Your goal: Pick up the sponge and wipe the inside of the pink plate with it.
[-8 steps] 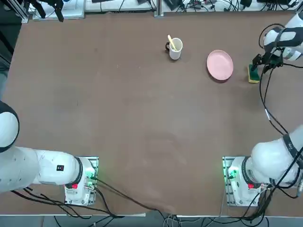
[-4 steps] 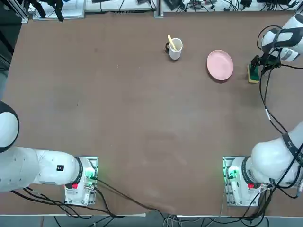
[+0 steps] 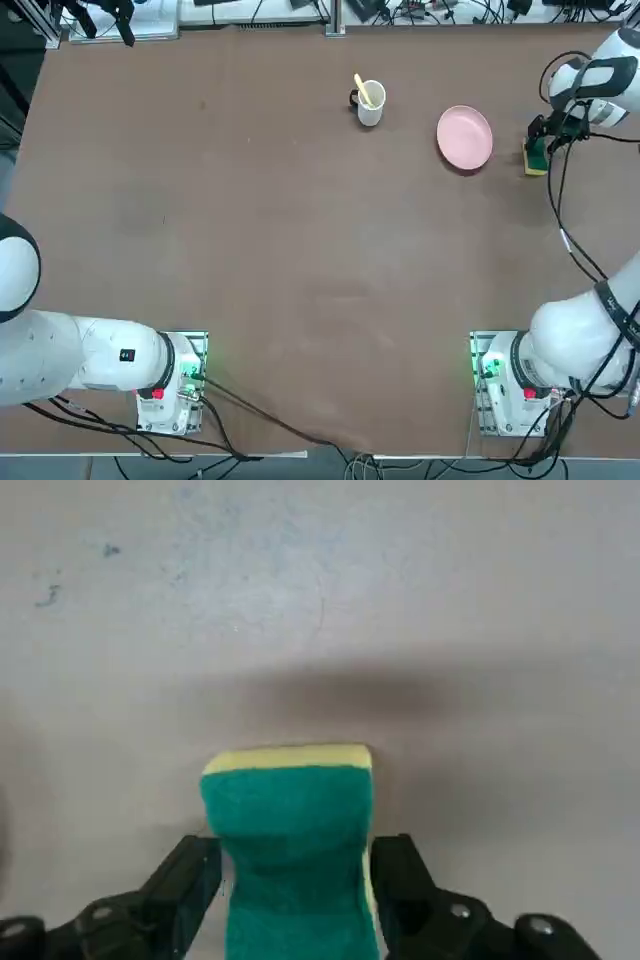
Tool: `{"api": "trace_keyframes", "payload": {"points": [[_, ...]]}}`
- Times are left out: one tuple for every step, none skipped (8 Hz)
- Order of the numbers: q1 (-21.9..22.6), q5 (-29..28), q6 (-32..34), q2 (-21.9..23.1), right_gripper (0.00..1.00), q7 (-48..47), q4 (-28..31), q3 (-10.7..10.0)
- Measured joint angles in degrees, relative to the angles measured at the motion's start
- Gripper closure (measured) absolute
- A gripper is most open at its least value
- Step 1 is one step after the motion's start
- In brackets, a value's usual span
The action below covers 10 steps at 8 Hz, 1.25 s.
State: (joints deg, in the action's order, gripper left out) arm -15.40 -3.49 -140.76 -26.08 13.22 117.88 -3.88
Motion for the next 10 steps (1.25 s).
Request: {"api": "trace_keyframes", "payload": {"points": [[0.5, 0.0, 0.0, -0.1, 0.08, 0.0, 0.0, 0.0], [0.8, 0.0, 0.0, -0.3, 0.11, 0.0, -0.1, 0.0], [0.8, 0.0, -0.1, -0.5, 0.11, 0.0, -0.1, 0.0], [0.8, 0.0, -0.1, -0.7, 0.14, 0.0, -0.2, 0.0], [0.8, 0.0, -0.1, -1.0, 0.18, 0.0, -0.2, 0.0], [0.8, 0.0, -0.2, -1.5, 0.27, 0.0, -0.3, 0.0], [0.8, 0.0, -0.3, -1.7, 0.42, 0.0, -0.4, -0.1], [0.8, 0.0, -0.3, -1.7, 0.44, 0.0, -0.4, -0.1], [0.8, 0.0, -0.3, -1.7, 0.60, 0.0, -0.7, -0.1], [0.8, 0.0, -0.3, -1.5, 0.79, 0.0, -1.2, -0.1]]}}
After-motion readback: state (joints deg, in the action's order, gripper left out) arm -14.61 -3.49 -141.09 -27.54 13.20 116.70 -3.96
